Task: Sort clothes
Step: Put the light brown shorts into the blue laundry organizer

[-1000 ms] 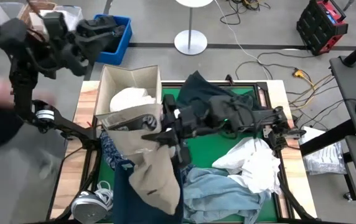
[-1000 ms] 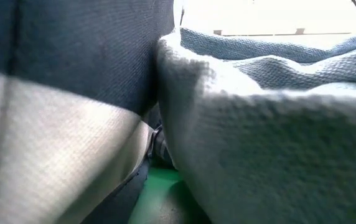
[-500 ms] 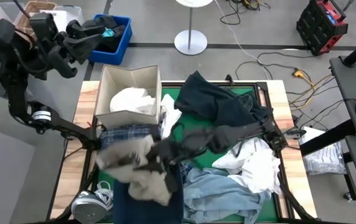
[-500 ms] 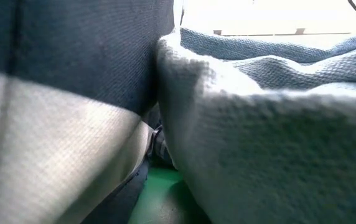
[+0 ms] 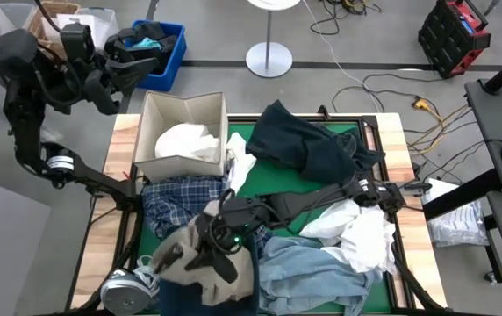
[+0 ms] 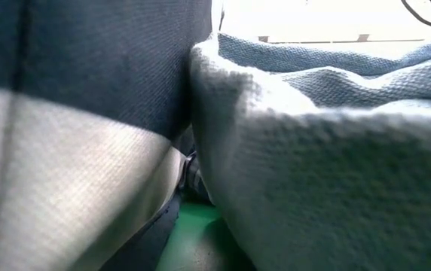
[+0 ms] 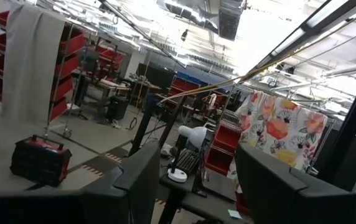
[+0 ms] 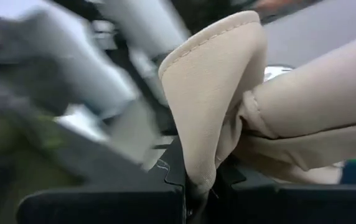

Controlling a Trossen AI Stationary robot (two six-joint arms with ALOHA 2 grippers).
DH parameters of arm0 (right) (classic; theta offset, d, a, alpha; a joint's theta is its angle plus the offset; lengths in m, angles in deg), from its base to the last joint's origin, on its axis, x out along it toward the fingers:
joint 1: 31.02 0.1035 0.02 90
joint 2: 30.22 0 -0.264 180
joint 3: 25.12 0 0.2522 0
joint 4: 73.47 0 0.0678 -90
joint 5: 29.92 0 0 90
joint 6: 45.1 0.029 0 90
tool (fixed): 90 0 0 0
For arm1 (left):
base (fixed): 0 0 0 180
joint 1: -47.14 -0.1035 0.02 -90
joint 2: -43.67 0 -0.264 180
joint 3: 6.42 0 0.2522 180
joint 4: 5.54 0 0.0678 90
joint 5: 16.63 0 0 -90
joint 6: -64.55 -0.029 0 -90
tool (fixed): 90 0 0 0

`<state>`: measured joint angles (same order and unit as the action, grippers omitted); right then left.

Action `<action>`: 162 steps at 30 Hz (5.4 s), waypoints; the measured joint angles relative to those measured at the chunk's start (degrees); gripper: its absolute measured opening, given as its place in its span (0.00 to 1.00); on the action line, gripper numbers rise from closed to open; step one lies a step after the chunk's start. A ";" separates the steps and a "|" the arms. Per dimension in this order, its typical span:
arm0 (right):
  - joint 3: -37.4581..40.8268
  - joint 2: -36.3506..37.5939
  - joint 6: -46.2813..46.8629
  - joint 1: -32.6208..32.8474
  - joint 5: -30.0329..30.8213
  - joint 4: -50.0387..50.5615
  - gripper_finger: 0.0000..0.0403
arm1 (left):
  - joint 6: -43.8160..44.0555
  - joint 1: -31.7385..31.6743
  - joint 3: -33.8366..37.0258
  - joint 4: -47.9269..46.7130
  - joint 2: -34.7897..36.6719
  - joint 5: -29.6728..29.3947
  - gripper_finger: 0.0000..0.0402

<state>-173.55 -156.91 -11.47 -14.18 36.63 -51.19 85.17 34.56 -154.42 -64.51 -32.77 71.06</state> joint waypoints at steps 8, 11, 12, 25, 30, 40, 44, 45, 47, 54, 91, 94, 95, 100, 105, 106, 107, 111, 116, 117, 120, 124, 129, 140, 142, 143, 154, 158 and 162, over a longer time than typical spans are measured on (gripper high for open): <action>-0.26 1.91 -7.71 -1.89 3.09 13.84 0.04 | -0.07 0.00 0.00 0.00 0.44 0.28 0.47; -0.04 1.66 -13.01 -2.80 5.76 22.14 0.04 | -0.24 0.00 0.00 0.00 0.50 0.28 0.47; -0.04 1.66 -14.58 -3.22 5.81 24.79 0.04 | -0.27 0.00 0.00 0.00 0.47 0.28 0.47; -0.15 2.38 -23.11 -4.96 10.05 37.71 0.04 | 0.86 0.00 0.00 -4.66 -0.51 0.39 0.47; -0.15 2.36 -25.85 -5.02 12.01 38.26 0.04 | -0.59 0.16 0.00 -7.00 -1.40 0.47 0.47; -0.15 1.95 -30.46 -4.02 4.37 37.30 0.04 | -3.48 0.26 0.00 -5.47 -4.29 3.06 0.47; -0.15 0.68 -31.04 -4.52 5.99 41.69 0.04 | -3.00 0.70 0.00 -2.43 -5.63 3.06 0.47; -0.14 0.30 -30.74 -4.63 6.08 42.23 0.04 | -2.88 0.78 0.00 -2.12 -5.93 3.16 0.47; -0.10 -0.11 -30.70 -4.78 6.13 42.66 0.04 | -2.61 0.80 0.00 -2.15 -6.47 4.26 0.47; -0.09 -1.07 -31.57 -4.58 5.89 42.68 0.04 | -2.55 1.03 0.00 -2.08 -7.84 6.36 0.47; -0.09 -1.07 -32.20 -5.27 7.00 42.15 0.05 | -1.01 2.82 0.02 -0.69 -10.26 6.27 0.47; -0.09 -1.07 -32.20 -5.27 7.00 42.13 0.06 | -1.02 2.82 0.02 -0.66 -10.68 6.27 0.47; -0.09 -1.07 -32.20 -5.27 7.02 42.11 0.06 | -1.02 2.82 0.02 -0.68 -10.71 6.29 0.47; -0.09 -1.07 -32.31 -5.27 7.05 42.00 0.06 | -1.05 2.82 0.02 -0.11 -11.04 6.29 0.47; -0.09 -1.25 -32.65 -5.32 7.07 41.80 0.06 | -1.05 2.84 0.02 0.28 -10.93 6.31 0.47; -0.09 -1.33 -32.66 -5.35 7.07 41.66 0.06 | -1.05 2.84 0.02 0.28 -10.93 6.30 0.47; -0.09 -1.39 -32.57 -5.38 7.07 41.68 0.06 | -1.05 2.84 0.02 0.28 -10.93 6.30 0.47; -0.07 -1.47 -32.39 -5.38 7.07 41.67 0.06 | -1.06 2.86 0.02 0.26 -10.93 6.31 0.47; -0.07 -1.47 -32.61 -5.38 7.07 41.67 0.06 | -1.06 2.86 0.02 0.28 -10.93 6.33 0.47; -0.07 -1.47 -32.61 -5.38 7.07 41.67 0.06 | -1.07 2.87 0.02 0.28 -10.93 6.32 0.47; -0.07 -1.47 -32.75 -5.40 7.07 41.67 0.06 | -1.07 2.91 0.02 0.28 -10.93 6.34 0.47; -0.07 -1.47 -33.04 -5.49 7.02 41.67 0.06 | -1.07 2.91 0.02 0.74 -10.96 6.34 0.47; -0.07 -1.47 -33.20 -5.53 7.01 41.69 0.06 | -1.07 2.89 0.02 1.22 -10.98 6.34 0.47; -0.07 -1.47 -33.46 -5.53 6.91 41.72 0.06 | -1.07 2.91 0.02 1.70 -11.07 6.36 0.47; -0.07 -1.47 -33.46 -5.53 6.89 41.72 0.06 | -1.07 2.91 0.02 1.61 -11.11 6.36 0.47; -0.07 -1.47 -33.50 -5.53 6.87 41.74 0.06 | -1.07 2.91 0.02 1.60 -11.17 6.36 0.47; -0.07 -1.47 -33.84 -5.64 6.70 41.76 0.06 | -1.05 2.91 0.00 2.11 -11.89 6.36 0.47; -0.07 -1.47 -33.68 -5.77 6.48 41.78 0.06 | -1.05 2.91 0.00 1.70 -12.40 6.36 0.47; -0.07 -1.47 -33.76 -5.79 6.48 41.78 0.06 | -0.53 2.90 0.00 1.20 -12.89 6.36 0.47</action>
<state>-173.62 -158.38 -45.23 -19.98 43.11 -9.40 84.64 37.47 -154.42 -63.31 -45.65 77.42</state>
